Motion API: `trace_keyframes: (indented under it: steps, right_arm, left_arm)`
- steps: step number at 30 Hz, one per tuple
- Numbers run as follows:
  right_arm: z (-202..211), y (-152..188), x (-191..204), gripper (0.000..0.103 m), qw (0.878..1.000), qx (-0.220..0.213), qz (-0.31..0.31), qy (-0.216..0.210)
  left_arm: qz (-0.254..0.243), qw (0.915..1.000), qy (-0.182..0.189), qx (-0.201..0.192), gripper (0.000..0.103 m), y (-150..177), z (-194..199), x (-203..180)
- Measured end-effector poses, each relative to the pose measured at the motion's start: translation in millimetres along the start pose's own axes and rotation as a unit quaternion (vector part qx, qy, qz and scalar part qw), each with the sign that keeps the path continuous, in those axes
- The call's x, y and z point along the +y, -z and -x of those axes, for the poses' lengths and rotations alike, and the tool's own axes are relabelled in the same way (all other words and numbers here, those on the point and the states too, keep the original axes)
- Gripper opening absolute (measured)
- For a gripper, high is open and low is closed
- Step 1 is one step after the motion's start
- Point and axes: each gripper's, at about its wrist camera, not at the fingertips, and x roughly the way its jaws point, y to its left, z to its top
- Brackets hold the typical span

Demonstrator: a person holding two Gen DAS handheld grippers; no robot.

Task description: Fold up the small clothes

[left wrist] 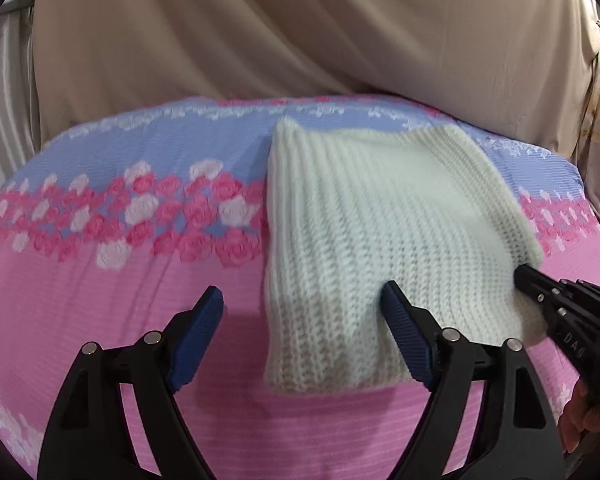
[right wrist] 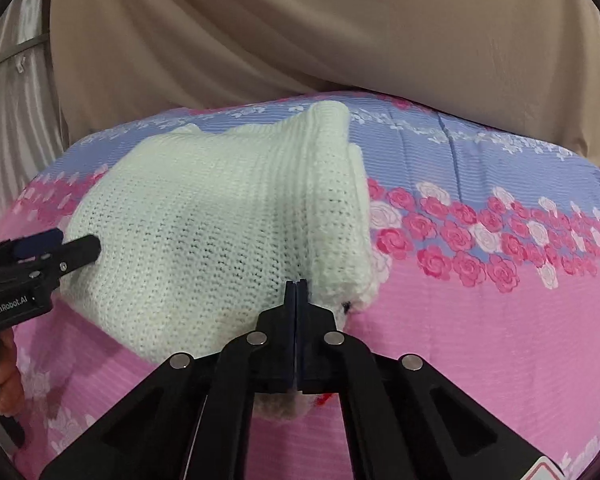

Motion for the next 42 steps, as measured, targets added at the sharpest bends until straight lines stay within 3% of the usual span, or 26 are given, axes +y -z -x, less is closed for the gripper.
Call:
trace_keyframes:
  steps: [6, 8, 10, 12, 16, 20, 29, 42]
  right_arm:
    - [25, 4, 3, 0.001, 0.999, -0.019, -0.031, -0.017]
    - [42, 14, 7, 0.012, 0.999, -0.028, -0.035, -0.015]
    - [52, 28, 13, 0.033, 0.999, -0.034, -0.026, 0.016]
    - [57, 42, 17, 0.045, 0.998, -0.034, -0.016, 0.043]
    - [54, 68, 19, 0.055, 0.998, -0.006, -0.02, 0.058]
    - [43, 83, 16, 0.058, 0.996, 0.034, -0.031, 0.072]
    - [43, 86, 27, 0.064, 0.996, 0.034, -0.01, 0.084]
    - [43, 86, 23, 0.068, 0.995, 0.035, -0.024, 0.091]
  left_arm:
    - [0.014, 0.9997, -0.022, 0.0, 0.082, 9, 8, -7]
    - [0.019, 0.9994, -0.029, -0.006, 0.085, 14, 17, -10]
    - [0.021, 0.9993, -0.028, -0.009, 0.088, 23, 25, -14]
    - [0.014, 0.9996, -0.023, -0.006, 0.092, 34, 30, -24]
    - [-0.01, 0.9997, -0.024, 0.003, 0.092, 59, 34, -47]
    - [-0.029, 0.9975, -0.063, 0.014, 0.093, 77, 32, -63]
    - [-0.013, 0.9938, -0.108, 0.023, 0.094, 79, 29, -60]
    - [-0.024, 0.9907, -0.132, 0.023, 0.093, 80, 30, -63]
